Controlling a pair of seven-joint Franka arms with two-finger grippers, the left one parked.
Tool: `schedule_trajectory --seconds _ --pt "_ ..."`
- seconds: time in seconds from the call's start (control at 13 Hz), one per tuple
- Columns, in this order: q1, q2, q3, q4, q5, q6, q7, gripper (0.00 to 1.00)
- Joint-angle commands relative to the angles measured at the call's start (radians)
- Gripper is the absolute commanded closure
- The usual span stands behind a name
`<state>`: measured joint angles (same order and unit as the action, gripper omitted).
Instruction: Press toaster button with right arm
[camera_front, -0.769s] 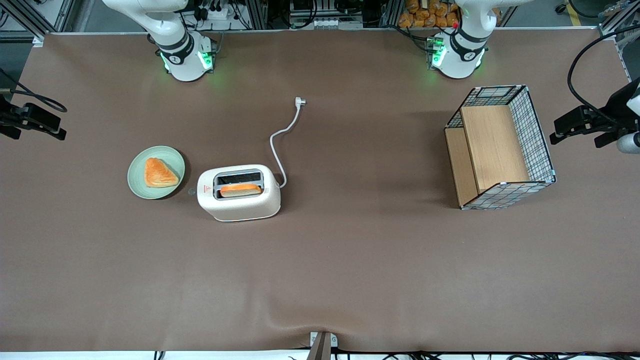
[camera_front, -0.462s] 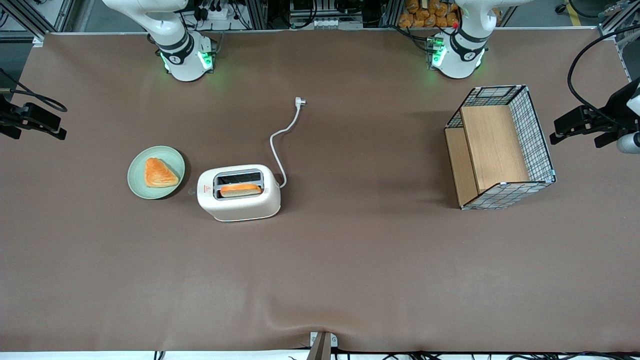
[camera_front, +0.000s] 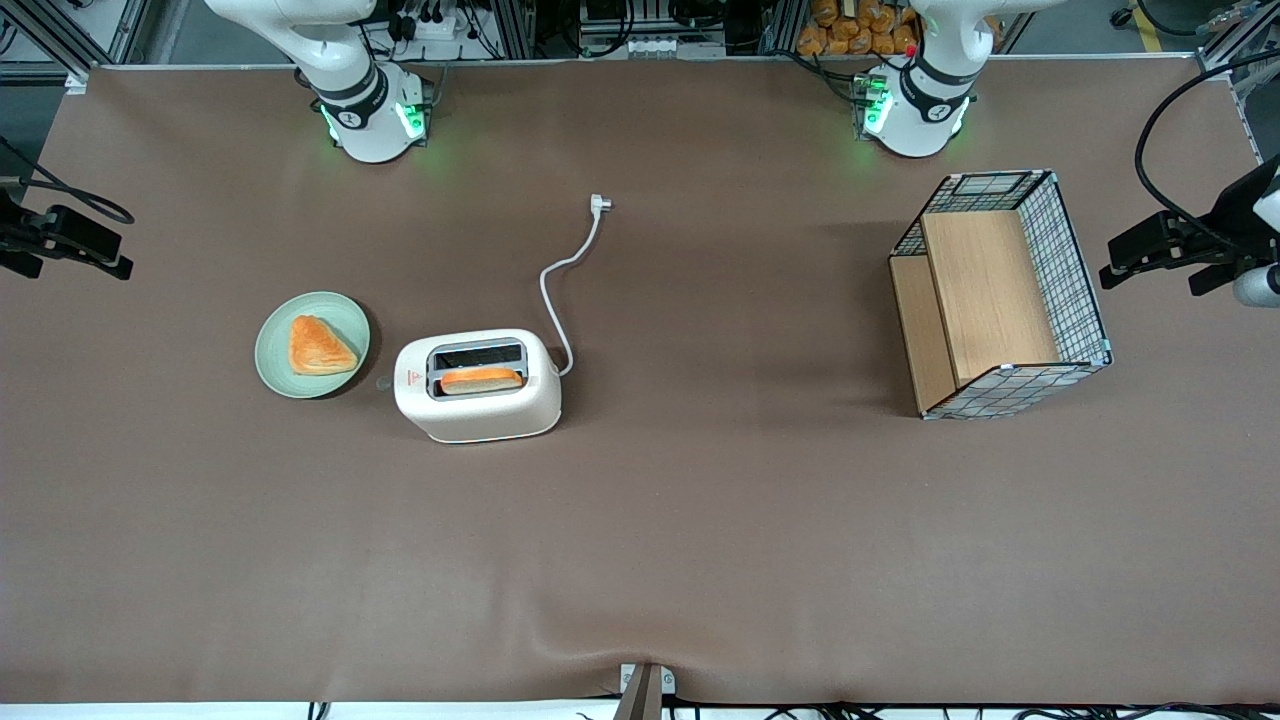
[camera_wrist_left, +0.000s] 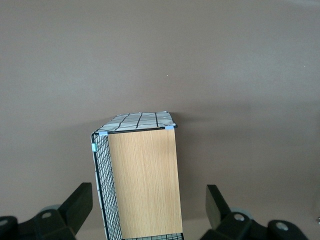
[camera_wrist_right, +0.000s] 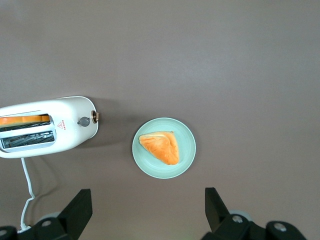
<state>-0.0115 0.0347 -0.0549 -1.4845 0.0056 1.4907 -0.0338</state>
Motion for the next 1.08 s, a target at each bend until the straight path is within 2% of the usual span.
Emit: schedule_trajectory --seconds 0.0,0.54,0.92,1.0 --pt "-0.007 0.007 0.000 0.018 0.022 -0.013 -0.011 0.00" --pt "0.001 0.046 0.001 -0.002 0.022 -0.017 -0.012 0.00" --pt "-0.001 0.122 0.001 -0.039 0.148 -0.009 -0.014 0.00" --pt "-0.001 0.125 0.001 -0.049 0.151 -0.003 -0.014 0.17"
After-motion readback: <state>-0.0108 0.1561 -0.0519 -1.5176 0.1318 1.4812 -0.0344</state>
